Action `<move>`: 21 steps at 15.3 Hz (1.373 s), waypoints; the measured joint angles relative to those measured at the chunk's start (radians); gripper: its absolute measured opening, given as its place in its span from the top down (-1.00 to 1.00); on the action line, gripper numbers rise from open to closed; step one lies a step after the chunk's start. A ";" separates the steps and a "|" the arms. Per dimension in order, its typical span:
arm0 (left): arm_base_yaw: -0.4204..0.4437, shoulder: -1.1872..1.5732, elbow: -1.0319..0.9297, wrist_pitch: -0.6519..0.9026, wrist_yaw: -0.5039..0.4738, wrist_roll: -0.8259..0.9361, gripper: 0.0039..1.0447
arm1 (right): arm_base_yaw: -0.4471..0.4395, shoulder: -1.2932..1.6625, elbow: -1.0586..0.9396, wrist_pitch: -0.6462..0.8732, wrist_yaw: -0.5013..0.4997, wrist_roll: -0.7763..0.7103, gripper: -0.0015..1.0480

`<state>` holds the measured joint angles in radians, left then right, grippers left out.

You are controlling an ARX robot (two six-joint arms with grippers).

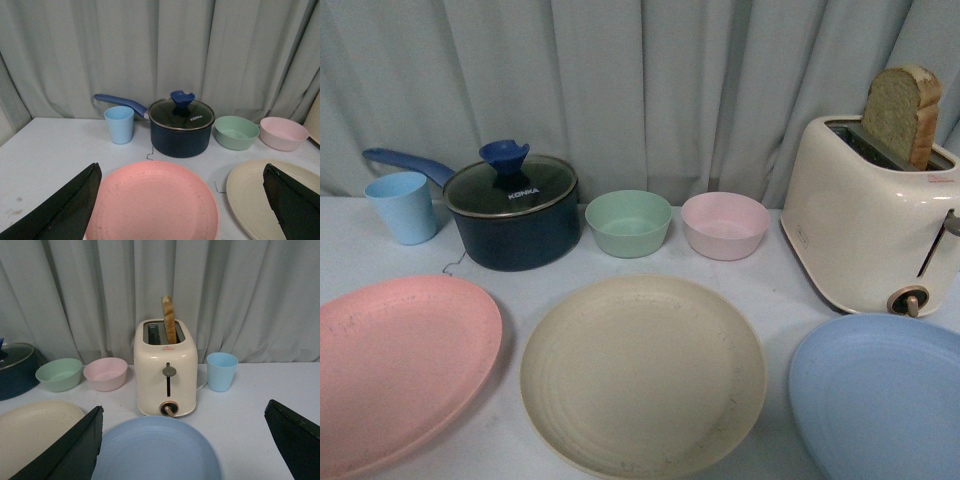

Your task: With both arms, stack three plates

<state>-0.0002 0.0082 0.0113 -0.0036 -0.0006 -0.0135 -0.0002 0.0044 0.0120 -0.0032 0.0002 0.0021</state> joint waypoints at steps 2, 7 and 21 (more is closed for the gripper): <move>0.000 0.000 0.000 0.000 0.000 0.000 -0.88 | 0.000 0.000 0.000 0.000 0.000 0.000 -0.87; 0.108 0.646 0.409 -0.014 0.144 -0.148 -0.88 | 0.000 0.000 0.000 0.000 0.000 0.000 -0.87; 0.454 1.901 0.813 0.406 0.256 0.129 -0.88 | 0.000 0.000 0.000 0.000 0.000 0.000 -0.87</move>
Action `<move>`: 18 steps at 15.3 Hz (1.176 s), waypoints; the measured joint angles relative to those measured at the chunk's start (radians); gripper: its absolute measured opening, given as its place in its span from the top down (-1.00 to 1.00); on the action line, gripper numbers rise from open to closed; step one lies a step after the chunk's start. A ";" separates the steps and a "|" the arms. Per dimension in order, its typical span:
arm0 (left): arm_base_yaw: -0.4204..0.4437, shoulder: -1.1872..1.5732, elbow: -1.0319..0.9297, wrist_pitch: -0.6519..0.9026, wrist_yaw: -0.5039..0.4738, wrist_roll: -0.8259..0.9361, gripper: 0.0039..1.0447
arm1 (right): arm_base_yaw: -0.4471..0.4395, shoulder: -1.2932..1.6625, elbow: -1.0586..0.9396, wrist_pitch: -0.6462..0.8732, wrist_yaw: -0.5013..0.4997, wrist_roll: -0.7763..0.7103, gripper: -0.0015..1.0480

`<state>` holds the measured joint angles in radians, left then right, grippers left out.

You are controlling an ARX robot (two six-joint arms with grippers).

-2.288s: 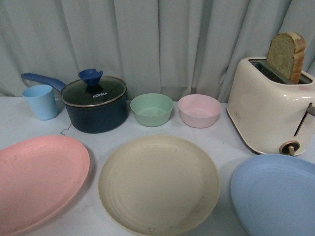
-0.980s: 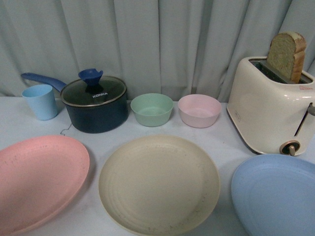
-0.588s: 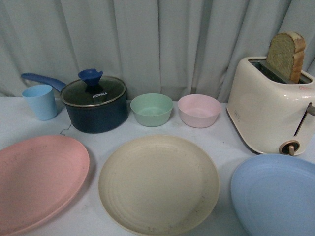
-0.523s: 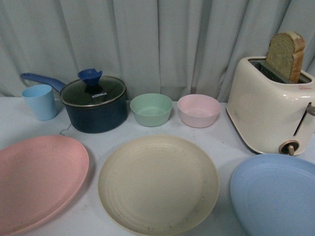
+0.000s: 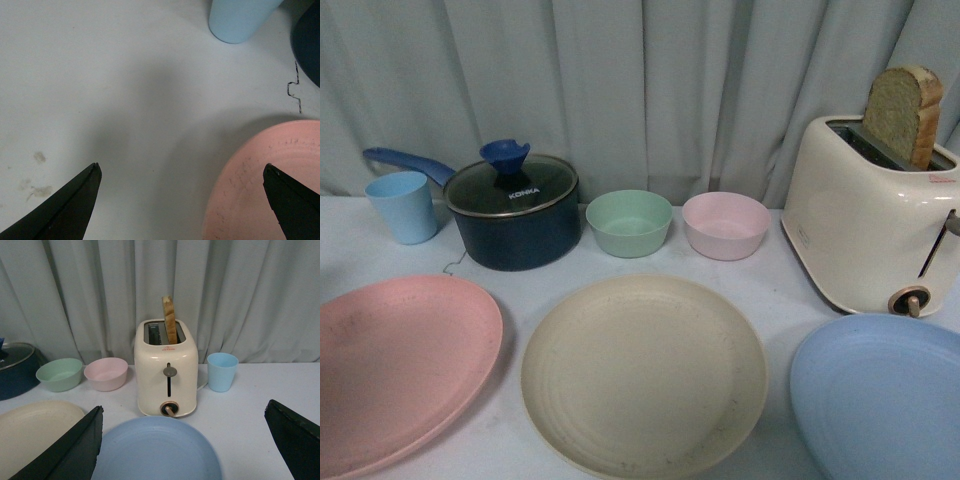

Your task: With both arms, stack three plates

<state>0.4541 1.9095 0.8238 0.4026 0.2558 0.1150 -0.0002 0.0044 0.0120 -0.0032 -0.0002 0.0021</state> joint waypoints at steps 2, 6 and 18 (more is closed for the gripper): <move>0.021 0.026 -0.001 0.020 0.009 0.002 -0.88 | 0.000 0.000 0.000 0.000 0.000 0.000 -0.87; 0.038 0.103 -0.018 0.064 0.028 -0.003 -0.88 | 0.000 0.000 0.000 0.000 0.000 0.000 -0.87; 0.011 0.244 -0.040 0.241 0.091 -0.035 -0.23 | 0.000 0.000 0.000 0.000 0.000 0.000 -0.87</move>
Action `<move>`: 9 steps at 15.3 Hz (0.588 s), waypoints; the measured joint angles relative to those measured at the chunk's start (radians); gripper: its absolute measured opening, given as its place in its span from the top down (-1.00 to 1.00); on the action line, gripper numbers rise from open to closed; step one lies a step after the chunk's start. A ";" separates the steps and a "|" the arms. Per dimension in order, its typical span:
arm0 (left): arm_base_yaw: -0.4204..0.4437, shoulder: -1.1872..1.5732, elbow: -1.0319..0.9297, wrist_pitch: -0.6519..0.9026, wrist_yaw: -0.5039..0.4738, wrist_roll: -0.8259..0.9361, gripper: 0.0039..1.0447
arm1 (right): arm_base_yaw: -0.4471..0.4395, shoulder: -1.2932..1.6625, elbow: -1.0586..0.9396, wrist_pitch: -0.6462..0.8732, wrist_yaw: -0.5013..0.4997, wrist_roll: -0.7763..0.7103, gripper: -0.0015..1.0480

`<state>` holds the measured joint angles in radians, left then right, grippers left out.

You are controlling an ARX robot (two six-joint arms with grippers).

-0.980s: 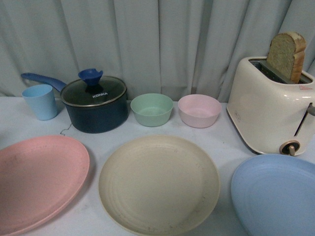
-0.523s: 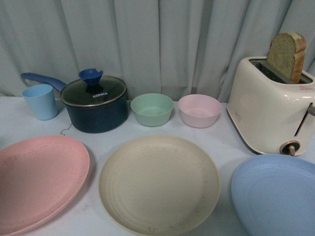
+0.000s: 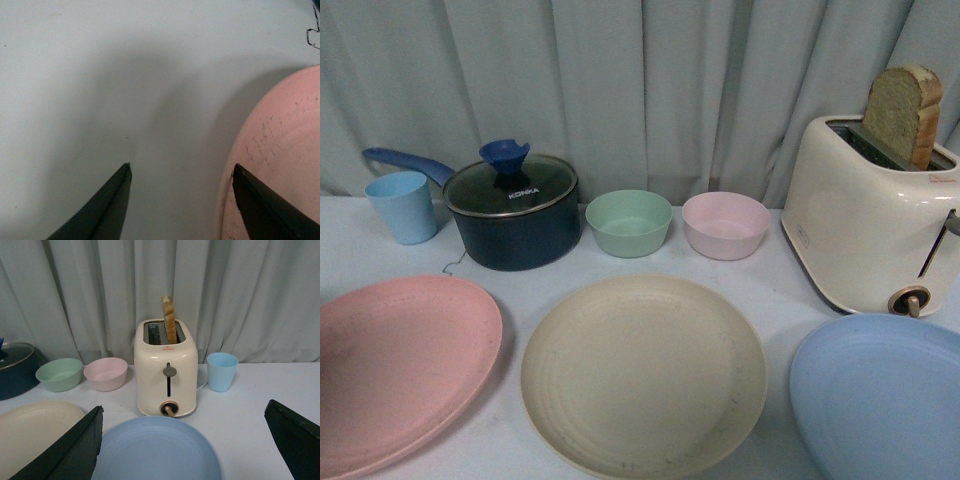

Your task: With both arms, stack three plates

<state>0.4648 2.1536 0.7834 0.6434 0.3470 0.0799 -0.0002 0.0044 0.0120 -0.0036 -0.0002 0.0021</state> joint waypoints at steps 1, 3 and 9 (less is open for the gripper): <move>-0.005 0.000 0.000 0.000 0.006 0.001 0.01 | 0.000 0.000 0.000 0.000 0.000 0.000 -0.87; -0.013 -0.002 0.000 -0.007 0.012 0.004 0.43 | 0.000 0.000 0.000 0.000 0.000 0.000 -0.87; 0.006 -0.180 -0.014 -0.099 0.067 -0.049 0.96 | 0.000 0.000 0.000 0.000 0.000 0.000 -0.87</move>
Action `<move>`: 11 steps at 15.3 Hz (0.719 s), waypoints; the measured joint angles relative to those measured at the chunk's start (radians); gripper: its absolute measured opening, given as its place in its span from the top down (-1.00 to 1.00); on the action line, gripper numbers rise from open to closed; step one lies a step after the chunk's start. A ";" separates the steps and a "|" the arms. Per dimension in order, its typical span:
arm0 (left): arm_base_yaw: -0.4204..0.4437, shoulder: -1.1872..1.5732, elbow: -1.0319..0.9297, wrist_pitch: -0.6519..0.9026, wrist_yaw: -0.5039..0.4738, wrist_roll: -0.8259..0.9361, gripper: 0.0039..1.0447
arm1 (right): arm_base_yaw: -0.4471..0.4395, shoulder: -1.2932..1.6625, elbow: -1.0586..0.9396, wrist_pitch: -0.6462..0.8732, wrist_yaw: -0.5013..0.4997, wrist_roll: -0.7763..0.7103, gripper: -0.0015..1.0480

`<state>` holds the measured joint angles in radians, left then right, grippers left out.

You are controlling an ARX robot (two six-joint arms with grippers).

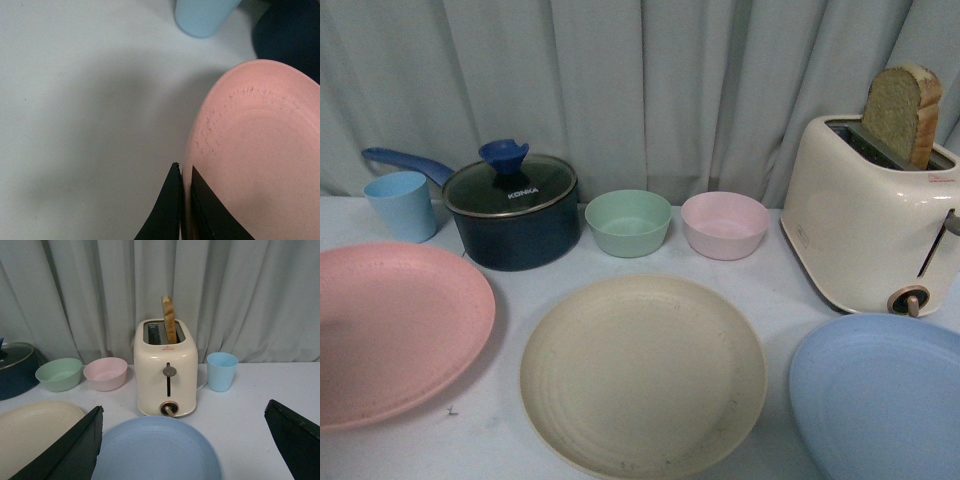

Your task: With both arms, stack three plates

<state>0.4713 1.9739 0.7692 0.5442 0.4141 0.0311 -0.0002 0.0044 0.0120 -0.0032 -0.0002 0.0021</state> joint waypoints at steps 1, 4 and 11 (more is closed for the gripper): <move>0.001 -0.062 -0.015 -0.023 0.031 -0.007 0.96 | 0.000 0.000 0.000 0.000 0.000 0.000 -0.87; -0.057 -0.291 -0.078 -0.084 0.100 -0.048 0.96 | 0.000 0.000 0.000 0.000 0.000 0.000 -0.87; -0.571 -0.345 -0.164 -0.011 -0.068 -0.168 0.96 | 0.000 0.000 0.000 0.000 0.000 0.000 -0.87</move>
<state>-0.0994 1.6291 0.6052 0.5331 0.3466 -0.1368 -0.0002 0.0044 0.0120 -0.0036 -0.0002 0.0021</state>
